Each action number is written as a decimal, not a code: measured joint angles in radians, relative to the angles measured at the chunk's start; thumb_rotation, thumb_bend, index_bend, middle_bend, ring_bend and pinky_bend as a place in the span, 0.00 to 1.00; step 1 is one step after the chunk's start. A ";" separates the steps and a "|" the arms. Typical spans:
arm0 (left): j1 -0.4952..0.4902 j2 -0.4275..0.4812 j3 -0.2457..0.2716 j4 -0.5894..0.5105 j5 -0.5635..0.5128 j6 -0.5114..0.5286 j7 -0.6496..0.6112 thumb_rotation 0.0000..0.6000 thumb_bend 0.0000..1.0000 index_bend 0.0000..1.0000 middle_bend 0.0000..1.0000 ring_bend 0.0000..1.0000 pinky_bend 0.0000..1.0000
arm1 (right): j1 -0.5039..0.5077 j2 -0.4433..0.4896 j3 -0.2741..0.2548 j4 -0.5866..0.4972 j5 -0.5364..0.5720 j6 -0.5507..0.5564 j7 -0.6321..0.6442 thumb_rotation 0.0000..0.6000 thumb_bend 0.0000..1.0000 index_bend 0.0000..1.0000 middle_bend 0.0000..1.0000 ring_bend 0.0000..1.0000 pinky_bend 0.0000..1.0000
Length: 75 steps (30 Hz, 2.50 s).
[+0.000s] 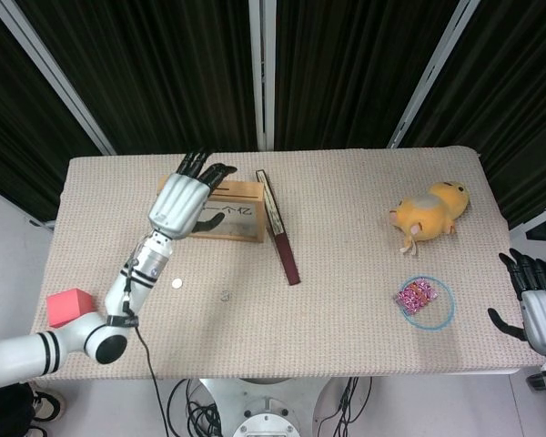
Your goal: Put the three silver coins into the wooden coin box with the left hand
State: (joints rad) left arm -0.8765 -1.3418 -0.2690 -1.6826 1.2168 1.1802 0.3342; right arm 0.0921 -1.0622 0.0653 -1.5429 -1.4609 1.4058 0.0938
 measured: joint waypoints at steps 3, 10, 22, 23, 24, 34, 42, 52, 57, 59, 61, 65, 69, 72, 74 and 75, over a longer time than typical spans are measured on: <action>0.075 0.018 0.093 -0.064 0.150 0.090 0.001 1.00 0.23 0.25 0.24 0.04 0.02 | 0.001 -0.005 -0.003 -0.001 0.000 -0.003 -0.006 1.00 0.21 0.00 0.00 0.00 0.00; 0.304 -0.005 0.309 -0.043 0.356 0.305 -0.050 1.00 0.23 0.30 0.26 0.05 0.03 | -0.001 -0.011 -0.011 -0.007 -0.010 0.000 -0.025 1.00 0.21 0.00 0.00 0.00 0.00; 0.401 -0.231 0.340 0.363 0.328 0.247 -0.228 1.00 0.23 0.30 0.26 0.05 0.03 | -0.019 0.005 -0.016 -0.044 -0.023 0.035 -0.046 1.00 0.21 0.00 0.00 0.00 0.00; 0.405 -0.249 0.338 0.391 0.322 0.237 -0.236 1.00 0.23 0.29 0.26 0.05 0.03 | -0.020 0.008 -0.017 -0.045 -0.021 0.035 -0.045 1.00 0.21 0.00 0.00 0.00 0.00; 0.409 -0.272 0.334 0.425 0.315 0.223 -0.247 1.00 0.23 0.29 0.26 0.05 0.03 | -0.020 0.009 -0.017 -0.045 -0.020 0.034 -0.045 1.00 0.21 0.00 0.00 0.00 0.00; 0.434 -0.409 0.297 0.635 0.275 0.154 -0.326 1.00 0.23 0.40 0.25 0.05 0.03 | -0.011 0.010 -0.015 -0.046 -0.013 0.012 -0.049 1.00 0.21 0.00 0.00 0.00 0.00; 0.431 -0.457 0.261 0.714 0.260 0.108 -0.356 1.00 0.28 0.42 0.25 0.05 0.02 | -0.005 0.004 -0.014 -0.041 0.001 -0.007 -0.052 1.00 0.21 0.00 0.00 0.00 0.00; 0.436 -0.456 0.251 0.708 0.251 0.075 -0.346 1.00 0.31 0.44 0.25 0.05 0.02 | -0.006 0.004 -0.013 -0.029 0.007 -0.009 -0.041 1.00 0.21 0.00 0.00 0.00 0.00; 0.438 -0.452 0.249 0.700 0.251 0.062 -0.341 1.00 0.31 0.44 0.25 0.05 0.02 | -0.006 0.002 -0.015 -0.025 0.009 -0.013 -0.039 1.00 0.21 0.00 0.00 0.00 0.00; 0.438 -0.453 0.246 0.699 0.250 0.059 -0.341 1.00 0.31 0.44 0.25 0.05 0.02 | -0.006 0.002 -0.015 -0.025 0.010 -0.014 -0.039 1.00 0.21 0.00 0.00 0.00 0.00; 0.438 -0.454 0.244 0.702 0.251 0.058 -0.338 1.00 0.31 0.44 0.25 0.05 0.02 | -0.006 0.003 -0.014 -0.025 0.011 -0.014 -0.039 1.00 0.21 0.00 0.00 0.00 0.00; 0.440 -0.454 0.241 0.704 0.250 0.055 -0.330 1.00 0.31 0.44 0.25 0.05 0.01 | -0.006 0.003 -0.014 -0.024 0.013 -0.015 -0.039 1.00 0.22 0.00 0.00 0.00 0.00; 0.441 -0.452 0.239 0.701 0.249 0.049 -0.326 1.00 0.31 0.43 0.24 0.05 0.01 | -0.005 0.002 -0.014 -0.023 0.013 -0.019 -0.040 1.00 0.22 0.00 0.00 0.00 0.00; 0.442 -0.453 0.236 0.701 0.250 0.048 -0.328 1.00 0.31 0.43 0.24 0.05 0.01 | -0.003 -0.001 -0.016 -0.023 0.011 -0.021 -0.041 1.00 0.22 0.00 0.00 0.00 0.00; 0.442 -0.453 0.236 0.702 0.250 0.046 -0.329 1.00 0.31 0.43 0.24 0.05 0.01 | -0.003 -0.002 -0.017 -0.022 0.010 -0.022 -0.042 1.00 0.22 0.00 0.00 0.00 0.00; 0.441 -0.453 0.236 0.703 0.251 0.045 -0.329 1.00 0.31 0.43 0.24 0.05 0.01 | -0.003 -0.003 -0.017 -0.021 0.011 -0.022 -0.042 1.00 0.22 0.00 0.00 0.00 0.00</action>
State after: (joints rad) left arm -0.4352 -1.7951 -0.0332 -0.9795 1.4680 1.2247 0.0052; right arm 0.0890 -1.0651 0.0486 -1.5641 -1.4503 1.3837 0.0519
